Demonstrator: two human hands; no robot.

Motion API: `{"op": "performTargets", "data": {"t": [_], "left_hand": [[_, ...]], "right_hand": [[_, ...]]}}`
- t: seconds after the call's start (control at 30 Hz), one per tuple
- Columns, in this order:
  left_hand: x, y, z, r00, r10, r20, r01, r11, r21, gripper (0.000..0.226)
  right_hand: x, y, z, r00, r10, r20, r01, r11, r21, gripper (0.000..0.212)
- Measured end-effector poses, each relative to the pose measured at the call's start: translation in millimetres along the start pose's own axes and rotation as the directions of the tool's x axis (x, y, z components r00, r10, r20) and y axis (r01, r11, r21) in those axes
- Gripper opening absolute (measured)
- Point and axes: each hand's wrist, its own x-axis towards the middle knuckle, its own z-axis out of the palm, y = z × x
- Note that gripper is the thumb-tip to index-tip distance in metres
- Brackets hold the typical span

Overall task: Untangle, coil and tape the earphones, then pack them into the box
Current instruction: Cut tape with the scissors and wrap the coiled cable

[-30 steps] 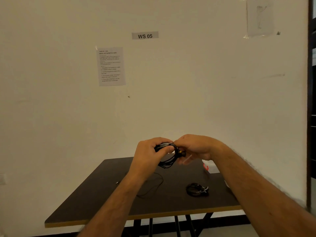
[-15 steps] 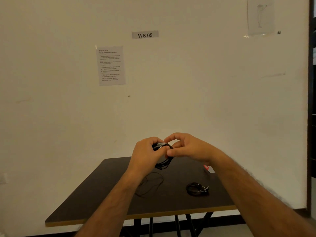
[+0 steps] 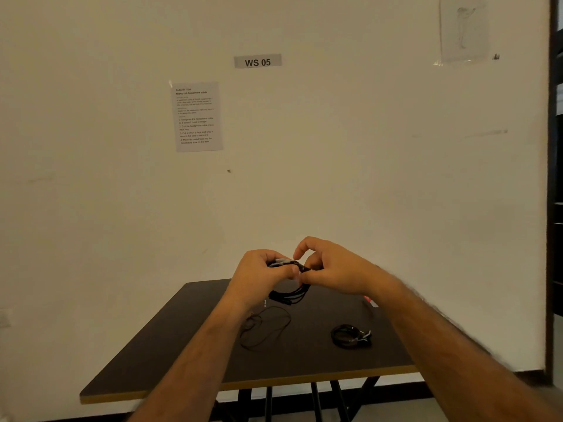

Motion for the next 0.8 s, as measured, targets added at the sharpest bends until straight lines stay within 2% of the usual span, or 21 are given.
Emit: {"op": "performTargets", "data": {"t": [0.1, 0.2, 0.33, 0.43, 0.6, 0.8], "left_hand": [[-1, -2, 1, 0.994, -0.102, 0.03, 0.106, 0.977, -0.187, 0.01], [-1, -5, 3, 0.983, -0.177, 0.042, 0.182, 0.936, -0.302, 0.014], [-2, -6, 7, 0.978, -0.206, 0.008, 0.196, 0.914, -0.355, 0.008], [-2, -5, 9, 0.977, -0.215, -0.009, 0.199, 0.917, -0.345, 0.006], [-1, -5, 9, 0.97, -0.243, -0.023, 0.217, 0.901, -0.377, 0.015], [0, -7, 9, 0.967, -0.254, -0.024, 0.224, 0.892, -0.393, 0.011]], "right_hand": [[-1, 1, 3, 0.999, -0.025, -0.046, 0.019, 0.991, -0.132, 0.027], [-1, 0, 7, 0.991, -0.093, -0.092, 0.063, 0.956, -0.288, 0.026], [-2, -4, 10, 0.96, -0.223, -0.17, 0.122, 0.878, -0.463, 0.022], [-1, -3, 13, 0.921, -0.349, -0.175, 0.193, 0.797, -0.573, 0.02], [1, 1, 18, 0.865, -0.453, -0.215, 0.223, 0.732, -0.644, 0.014], [2, 0, 22, 0.856, -0.435, -0.279, 0.22, 0.795, -0.565, 0.014]]}}
